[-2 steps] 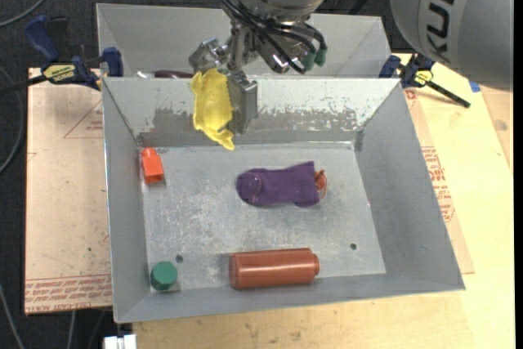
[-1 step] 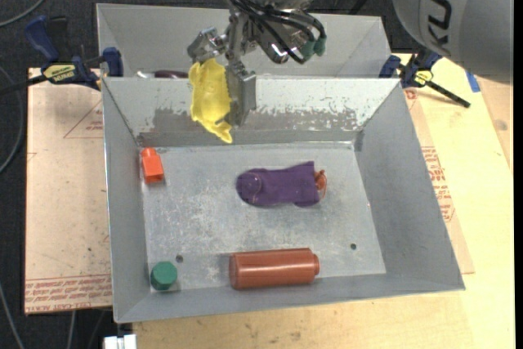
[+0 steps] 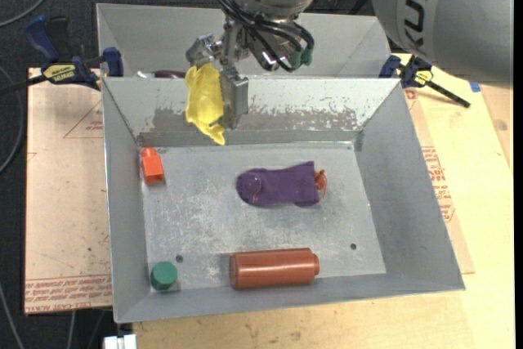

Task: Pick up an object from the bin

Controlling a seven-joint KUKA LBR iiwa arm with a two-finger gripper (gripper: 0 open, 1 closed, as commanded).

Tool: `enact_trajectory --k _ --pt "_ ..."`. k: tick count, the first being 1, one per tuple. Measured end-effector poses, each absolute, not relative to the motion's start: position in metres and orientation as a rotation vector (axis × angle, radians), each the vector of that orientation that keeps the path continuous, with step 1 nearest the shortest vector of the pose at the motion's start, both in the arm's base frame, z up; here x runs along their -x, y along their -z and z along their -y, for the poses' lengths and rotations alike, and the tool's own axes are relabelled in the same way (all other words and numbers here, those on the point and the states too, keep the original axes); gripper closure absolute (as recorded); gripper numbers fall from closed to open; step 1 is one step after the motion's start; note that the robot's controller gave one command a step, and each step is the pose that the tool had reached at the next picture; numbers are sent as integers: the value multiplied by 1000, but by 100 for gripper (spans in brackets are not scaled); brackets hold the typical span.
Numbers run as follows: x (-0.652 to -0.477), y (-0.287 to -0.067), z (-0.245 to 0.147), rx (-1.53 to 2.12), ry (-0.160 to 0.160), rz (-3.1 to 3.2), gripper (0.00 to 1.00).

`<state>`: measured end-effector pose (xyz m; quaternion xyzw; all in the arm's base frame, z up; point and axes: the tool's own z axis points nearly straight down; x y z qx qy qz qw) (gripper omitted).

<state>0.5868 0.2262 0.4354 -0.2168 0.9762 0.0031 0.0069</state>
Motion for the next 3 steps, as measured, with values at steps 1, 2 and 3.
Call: enact_trajectory --k 1,2,3 --pt "-590 -411 -221 938 -6 -2995 0" --pt "-601 -410 -223 927 -8 -2983 0" --pt "-599 -401 -222 922 -9 -2996 0"
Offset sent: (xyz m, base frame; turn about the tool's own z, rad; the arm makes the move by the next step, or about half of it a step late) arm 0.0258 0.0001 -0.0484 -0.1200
